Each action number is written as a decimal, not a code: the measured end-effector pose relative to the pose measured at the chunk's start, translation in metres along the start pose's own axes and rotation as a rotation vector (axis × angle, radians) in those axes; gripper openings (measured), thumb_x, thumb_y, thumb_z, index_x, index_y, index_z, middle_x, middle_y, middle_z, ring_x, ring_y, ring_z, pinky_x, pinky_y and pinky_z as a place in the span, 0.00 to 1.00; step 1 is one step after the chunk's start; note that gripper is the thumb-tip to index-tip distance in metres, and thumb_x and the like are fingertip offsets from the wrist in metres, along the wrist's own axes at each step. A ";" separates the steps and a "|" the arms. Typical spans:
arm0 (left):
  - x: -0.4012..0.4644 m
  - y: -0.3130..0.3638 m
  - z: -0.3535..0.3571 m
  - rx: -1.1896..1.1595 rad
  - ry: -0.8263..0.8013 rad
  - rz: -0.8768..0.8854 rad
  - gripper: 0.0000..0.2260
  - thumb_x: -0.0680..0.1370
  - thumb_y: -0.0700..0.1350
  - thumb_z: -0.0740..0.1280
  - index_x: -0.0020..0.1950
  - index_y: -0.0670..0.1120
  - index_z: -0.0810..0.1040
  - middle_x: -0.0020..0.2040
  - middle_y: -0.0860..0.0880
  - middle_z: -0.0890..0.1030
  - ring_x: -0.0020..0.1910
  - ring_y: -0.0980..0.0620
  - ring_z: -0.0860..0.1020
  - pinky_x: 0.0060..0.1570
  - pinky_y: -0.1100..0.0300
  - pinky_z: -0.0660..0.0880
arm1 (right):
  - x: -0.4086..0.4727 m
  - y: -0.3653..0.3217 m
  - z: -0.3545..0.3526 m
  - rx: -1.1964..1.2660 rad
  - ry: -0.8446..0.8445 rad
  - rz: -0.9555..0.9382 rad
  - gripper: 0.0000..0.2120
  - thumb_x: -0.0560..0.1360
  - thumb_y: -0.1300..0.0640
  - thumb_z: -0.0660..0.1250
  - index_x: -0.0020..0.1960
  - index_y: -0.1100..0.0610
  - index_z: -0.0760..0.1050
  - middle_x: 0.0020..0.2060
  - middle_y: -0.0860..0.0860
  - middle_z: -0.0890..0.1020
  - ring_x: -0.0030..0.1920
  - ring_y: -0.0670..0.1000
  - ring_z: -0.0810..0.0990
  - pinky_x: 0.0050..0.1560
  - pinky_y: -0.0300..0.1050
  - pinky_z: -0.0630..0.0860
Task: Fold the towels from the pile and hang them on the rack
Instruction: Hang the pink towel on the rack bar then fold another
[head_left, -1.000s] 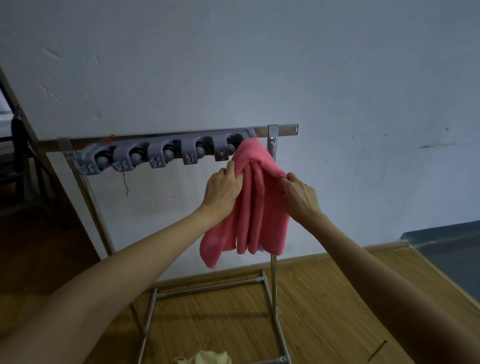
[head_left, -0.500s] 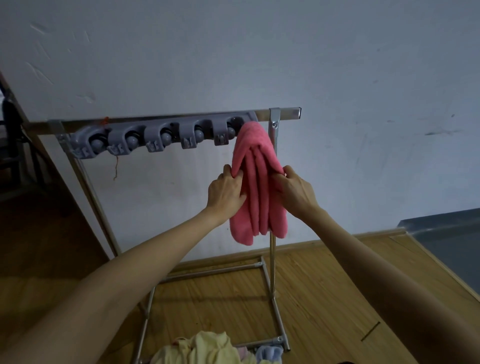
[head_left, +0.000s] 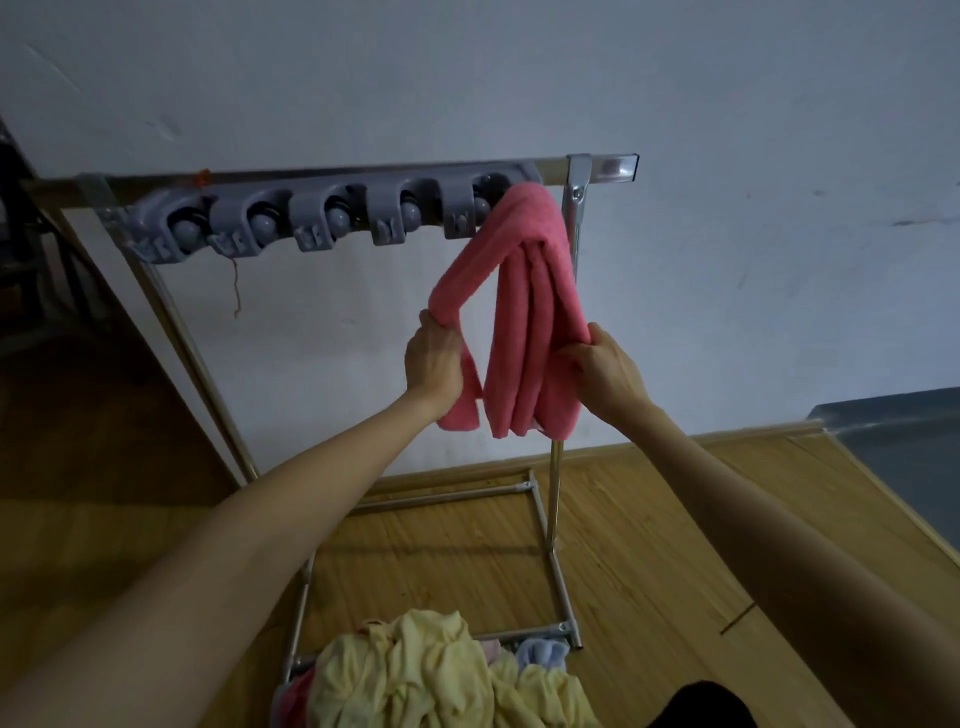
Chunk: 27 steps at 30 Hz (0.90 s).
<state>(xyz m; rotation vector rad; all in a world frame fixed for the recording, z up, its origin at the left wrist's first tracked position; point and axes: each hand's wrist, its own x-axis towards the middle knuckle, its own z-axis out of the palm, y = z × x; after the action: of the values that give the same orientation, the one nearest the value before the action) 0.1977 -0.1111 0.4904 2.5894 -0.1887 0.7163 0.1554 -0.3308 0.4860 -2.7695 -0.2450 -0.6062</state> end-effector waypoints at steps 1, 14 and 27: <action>0.001 -0.001 0.002 -0.032 -0.011 -0.041 0.11 0.83 0.45 0.50 0.56 0.40 0.68 0.36 0.47 0.73 0.33 0.46 0.74 0.28 0.62 0.65 | 0.000 0.001 0.001 -0.002 0.004 0.009 0.10 0.76 0.56 0.62 0.54 0.55 0.79 0.51 0.53 0.74 0.51 0.55 0.73 0.42 0.43 0.67; -0.048 -0.006 0.027 -0.173 -0.201 0.410 0.22 0.76 0.37 0.63 0.70 0.43 0.68 0.53 0.40 0.78 0.44 0.43 0.79 0.44 0.53 0.80 | -0.037 0.010 0.029 0.086 -0.153 -0.100 0.03 0.71 0.58 0.69 0.42 0.57 0.81 0.45 0.55 0.80 0.44 0.58 0.78 0.36 0.54 0.78; -0.076 -0.021 0.015 -0.065 -0.011 0.407 0.22 0.72 0.36 0.64 0.67 0.36 0.71 0.50 0.39 0.78 0.46 0.42 0.78 0.51 0.50 0.76 | -0.057 -0.005 0.056 -0.160 -0.250 0.118 0.17 0.72 0.66 0.63 0.60 0.63 0.74 0.54 0.61 0.74 0.54 0.62 0.73 0.50 0.54 0.75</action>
<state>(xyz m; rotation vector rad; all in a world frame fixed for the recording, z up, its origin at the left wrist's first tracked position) 0.1442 -0.0976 0.4316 2.5172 -0.7452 0.8162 0.1248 -0.3140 0.4142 -2.9881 -0.0868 -0.2590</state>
